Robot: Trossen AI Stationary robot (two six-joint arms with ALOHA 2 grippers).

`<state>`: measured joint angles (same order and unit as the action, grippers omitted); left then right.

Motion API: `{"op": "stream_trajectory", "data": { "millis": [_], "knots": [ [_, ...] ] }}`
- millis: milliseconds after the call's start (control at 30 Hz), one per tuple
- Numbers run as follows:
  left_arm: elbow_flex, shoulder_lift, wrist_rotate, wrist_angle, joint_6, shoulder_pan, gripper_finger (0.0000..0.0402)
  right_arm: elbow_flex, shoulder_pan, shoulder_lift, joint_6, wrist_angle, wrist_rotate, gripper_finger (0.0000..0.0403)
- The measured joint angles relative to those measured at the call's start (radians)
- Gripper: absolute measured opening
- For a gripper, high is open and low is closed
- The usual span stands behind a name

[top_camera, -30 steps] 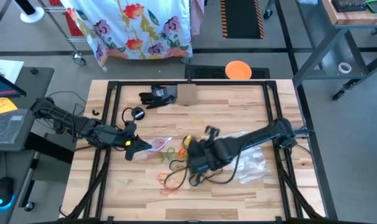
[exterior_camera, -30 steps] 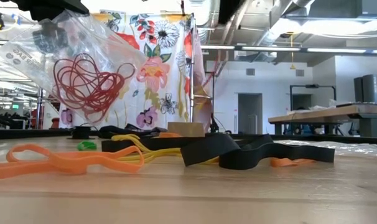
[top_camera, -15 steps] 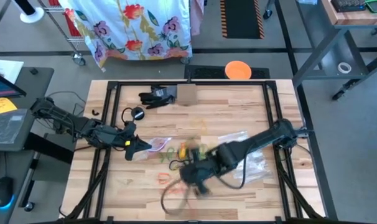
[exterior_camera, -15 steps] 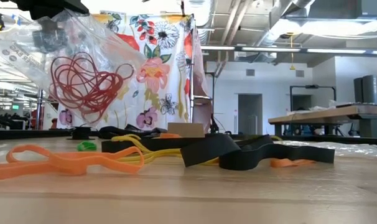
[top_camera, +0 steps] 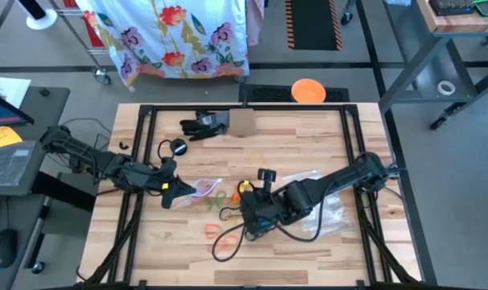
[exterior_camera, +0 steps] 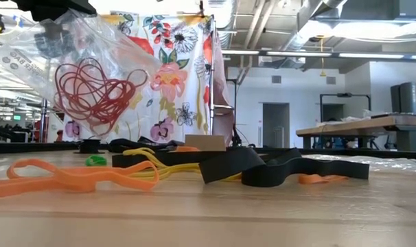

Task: Sort rubber bands
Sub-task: Put the red rubber band into the transparent zip bag

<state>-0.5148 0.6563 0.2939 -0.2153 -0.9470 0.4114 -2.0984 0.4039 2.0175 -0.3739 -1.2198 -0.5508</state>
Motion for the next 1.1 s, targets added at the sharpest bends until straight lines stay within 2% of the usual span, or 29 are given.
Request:
{"op": "stream_trajectory", "data": {
  "millis": [200, 367, 767, 1100],
  "knots": [
    [0.000, 0.000, 0.000, 0.001, 0.000, 0.000, 0.0000, 0.011, 0.007, 0.000, 0.002, 0.026, -0.001, 0.0000],
    [0.000, 0.000, 0.000, 0.003, 0.000, 0.000, 0.0000, 0.050, 0.003, 0.000, 0.065, 0.151, -0.003, 0.0000],
    [0.000, 0.000, -0.002, 0.008, -0.089, 0.004, 0.0000, 0.125, -0.048, 0.000, 0.464, 0.657, 0.000, 0.0000],
    [0.000, 0.063, -0.025, 0.082, -0.116, 0.054, 0.0000, 0.125, -0.113, 0.000, 0.565, 0.746, 0.000, 0.0000]
  ]
}}
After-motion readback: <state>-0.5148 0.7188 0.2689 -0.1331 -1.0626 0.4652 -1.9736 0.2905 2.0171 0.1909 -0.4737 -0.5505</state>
